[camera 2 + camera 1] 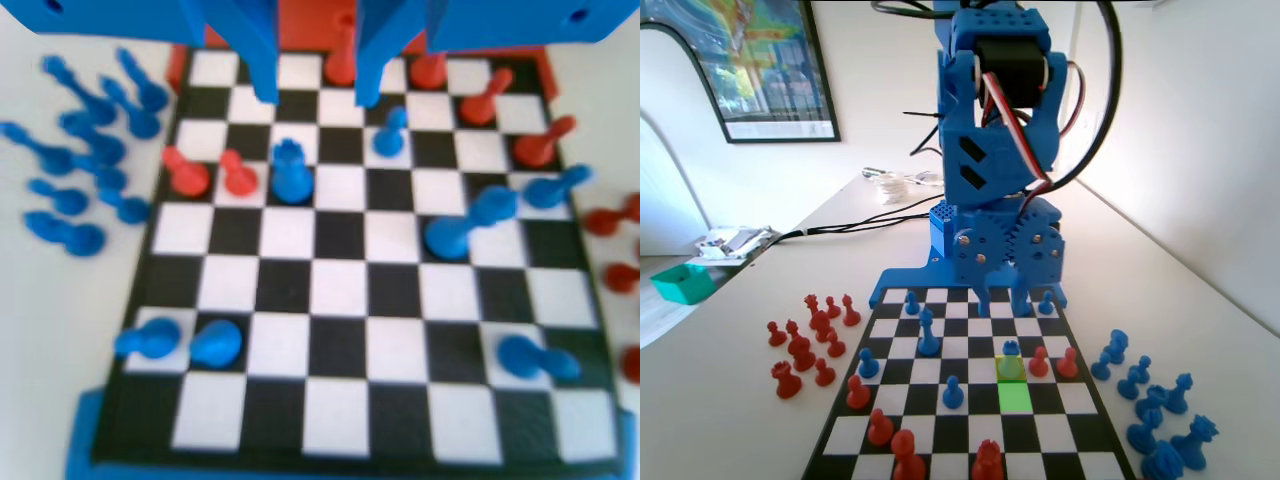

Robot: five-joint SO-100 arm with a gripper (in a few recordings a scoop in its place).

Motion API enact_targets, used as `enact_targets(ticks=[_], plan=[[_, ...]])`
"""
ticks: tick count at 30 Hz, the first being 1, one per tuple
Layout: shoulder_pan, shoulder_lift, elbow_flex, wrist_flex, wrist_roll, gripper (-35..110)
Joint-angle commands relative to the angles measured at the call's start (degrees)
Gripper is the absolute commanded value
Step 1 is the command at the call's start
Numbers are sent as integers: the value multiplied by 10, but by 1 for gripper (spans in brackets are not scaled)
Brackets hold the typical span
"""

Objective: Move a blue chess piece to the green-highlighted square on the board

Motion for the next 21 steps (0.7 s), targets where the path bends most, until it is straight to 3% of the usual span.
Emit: enact_targets(ticks=[1,21], plan=[[-18,41,10,-28,-11,14],[-25,-52,34,-121,-53,14]])
